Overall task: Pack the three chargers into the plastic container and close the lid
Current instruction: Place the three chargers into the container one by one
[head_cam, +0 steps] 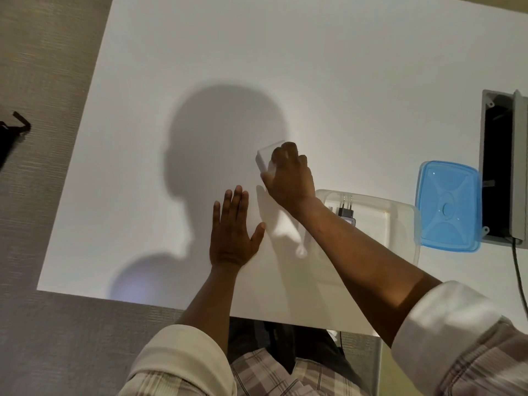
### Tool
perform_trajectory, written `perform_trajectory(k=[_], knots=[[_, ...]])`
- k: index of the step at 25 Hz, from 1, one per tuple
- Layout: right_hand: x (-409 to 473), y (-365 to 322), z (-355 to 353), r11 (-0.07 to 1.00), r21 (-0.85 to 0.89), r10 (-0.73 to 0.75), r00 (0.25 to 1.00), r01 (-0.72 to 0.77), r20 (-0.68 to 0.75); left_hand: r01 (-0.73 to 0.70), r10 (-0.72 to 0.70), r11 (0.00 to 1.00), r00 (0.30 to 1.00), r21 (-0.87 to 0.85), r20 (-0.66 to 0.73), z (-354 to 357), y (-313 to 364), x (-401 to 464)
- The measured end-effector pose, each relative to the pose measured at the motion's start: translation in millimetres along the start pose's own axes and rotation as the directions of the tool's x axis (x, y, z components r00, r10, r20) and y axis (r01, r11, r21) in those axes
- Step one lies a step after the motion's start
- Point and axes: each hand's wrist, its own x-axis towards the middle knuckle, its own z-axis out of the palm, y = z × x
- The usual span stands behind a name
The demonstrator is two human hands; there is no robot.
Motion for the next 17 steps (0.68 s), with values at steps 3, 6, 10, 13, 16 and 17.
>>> perform_trajectory(k=[3,6,10,13,16,17], knots=[[9.7,-7.2,0.9,0.998,-0.034,0.046,0.999,-0.046,-0.001,0.001,-0.001,1.0,1.0,-0.007,0.002,-0.8,-0.1,0.7],[18.9,-11.8,0.2,0.997,-0.054,0.049,0.998,-0.047,0.047,0.004,-0.004,1.0,1.0,-0.005,0.007,-0.9,-0.6,0.5],[14.3,0.3,-0.8,0.999,-0.003,-0.031,0.998,0.031,0.05,-0.001,0.001,1.0,1.0,-0.002,0.011,-0.3,-0.5,0.0],[9.5,4.0,2.1,1.0,-0.029,0.004,1.0,-0.004,-0.011,0.002,-0.002,1.0,1.0,0.008,0.008,-0.5,0.0,0.4],[8.2,-1.1,8.5,0.994,-0.044,0.099,0.995,-0.098,0.007,0.006,-0.006,1.0,1.0,0.019,0.01,-0.4,-0.6,1.4],[8.5,-2.8,10.3,0.992,-0.044,0.119,0.993,-0.118,0.016,0.006,-0.007,1.0,1.0,0.022,0.011,-0.1,-1.2,1.7]])
